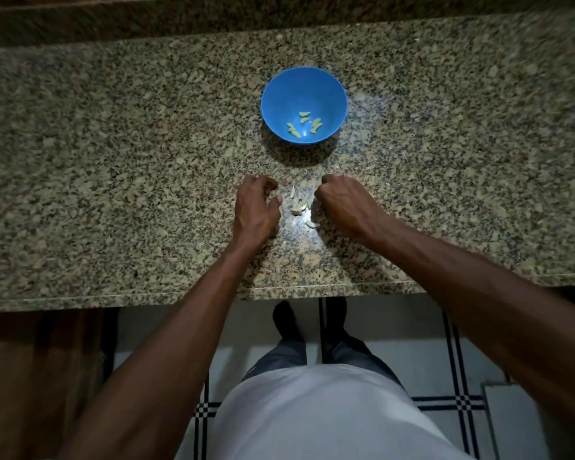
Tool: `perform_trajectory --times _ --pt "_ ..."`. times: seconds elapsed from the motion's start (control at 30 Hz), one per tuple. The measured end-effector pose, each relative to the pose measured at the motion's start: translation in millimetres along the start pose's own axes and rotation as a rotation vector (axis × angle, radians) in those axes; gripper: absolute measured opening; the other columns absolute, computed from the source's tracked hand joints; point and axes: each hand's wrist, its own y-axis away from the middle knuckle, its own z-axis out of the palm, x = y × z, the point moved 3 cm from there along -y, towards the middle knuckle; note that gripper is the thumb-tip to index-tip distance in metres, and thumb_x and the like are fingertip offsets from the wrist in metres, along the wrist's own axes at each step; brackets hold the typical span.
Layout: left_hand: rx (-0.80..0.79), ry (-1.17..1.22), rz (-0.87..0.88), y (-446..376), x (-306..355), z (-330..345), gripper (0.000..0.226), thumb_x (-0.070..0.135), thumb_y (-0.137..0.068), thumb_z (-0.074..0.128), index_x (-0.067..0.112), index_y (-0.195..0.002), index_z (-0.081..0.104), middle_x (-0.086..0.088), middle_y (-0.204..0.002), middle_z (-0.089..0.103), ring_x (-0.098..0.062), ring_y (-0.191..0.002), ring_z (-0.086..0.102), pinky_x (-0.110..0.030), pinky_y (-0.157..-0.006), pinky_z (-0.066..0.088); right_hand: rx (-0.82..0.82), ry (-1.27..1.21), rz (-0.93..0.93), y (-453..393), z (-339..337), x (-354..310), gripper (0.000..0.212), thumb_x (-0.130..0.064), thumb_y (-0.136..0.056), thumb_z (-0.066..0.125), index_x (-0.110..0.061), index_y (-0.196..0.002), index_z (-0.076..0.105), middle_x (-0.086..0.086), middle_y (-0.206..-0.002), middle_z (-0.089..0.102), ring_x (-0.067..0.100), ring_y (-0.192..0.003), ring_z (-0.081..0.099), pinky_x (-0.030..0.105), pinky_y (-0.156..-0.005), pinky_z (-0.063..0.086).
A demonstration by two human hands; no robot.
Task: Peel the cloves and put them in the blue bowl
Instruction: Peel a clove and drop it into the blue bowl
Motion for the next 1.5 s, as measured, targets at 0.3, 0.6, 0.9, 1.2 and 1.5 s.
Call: perform_trajectory --times 0.3,0.6,0.9,1.2,1.5 --pt "-0.007 0.043 -0.02 -2 -2 0 0.021 0.018 -0.091 0.074 0.018 -0.111 0.066 0.002 -0.103 0.054 -0.017 -0.097 0.056 -0.034 -0.085 0.052 0.05 -0.005 0.037 -3 -2 2 0.038 0.005 -0.099 0.049 -0.012 -0.066 0.048 0.006 -0.062 0.041 0.016 -0.052 0.037 0.04 -0.049 0.047" --pt "0.042 0.232 -0.139 -2 -1 -12 0.021 0.005 -0.091 0.073 0.014 -0.11 0.07 -0.001 -0.099 0.069 -0.013 -0.09 0.066 -0.028 -0.082 0.062 -0.002 -0.735 0.414 -4 1 27 0.006 0.001 -0.093 0.072 0.0 -0.095 0.078 0.011 -0.086 0.077 0.017 -0.069 0.076 0.027 -0.068 0.063" --pt "-0.058 0.453 0.082 6 42 -10 0.024 0.012 -0.088 0.08 0.011 -0.112 0.078 0.001 -0.107 0.077 -0.008 -0.098 0.073 -0.025 -0.086 0.061 -0.04 -1.437 0.475 15 -12 22 0.021 0.0 -0.097 0.068 0.011 -0.115 0.072 0.026 -0.103 0.076 0.025 -0.088 0.076 0.028 -0.081 0.063" --pt "-0.008 0.193 0.104 7 49 3 0.012 0.005 -0.094 0.071 0.008 -0.103 0.08 -0.002 -0.089 0.079 -0.001 -0.074 0.07 -0.01 -0.063 0.056 0.034 -0.874 0.406 7 -14 16 0.011 -0.017 -0.094 0.077 -0.007 -0.095 0.08 0.005 -0.074 0.078 0.017 -0.064 0.076 0.043 -0.067 0.066" --pt "-0.272 0.315 -0.17 -3 53 0 0.013 0.011 -0.098 0.069 0.002 -0.098 0.078 -0.006 -0.076 0.075 -0.001 -0.054 0.065 -0.016 -0.049 0.048 0.228 -0.47 0.079 6 -14 10 0.014 0.002 -0.092 0.071 -0.004 -0.101 0.079 0.01 -0.089 0.077 0.017 -0.073 0.068 0.033 -0.067 0.06"
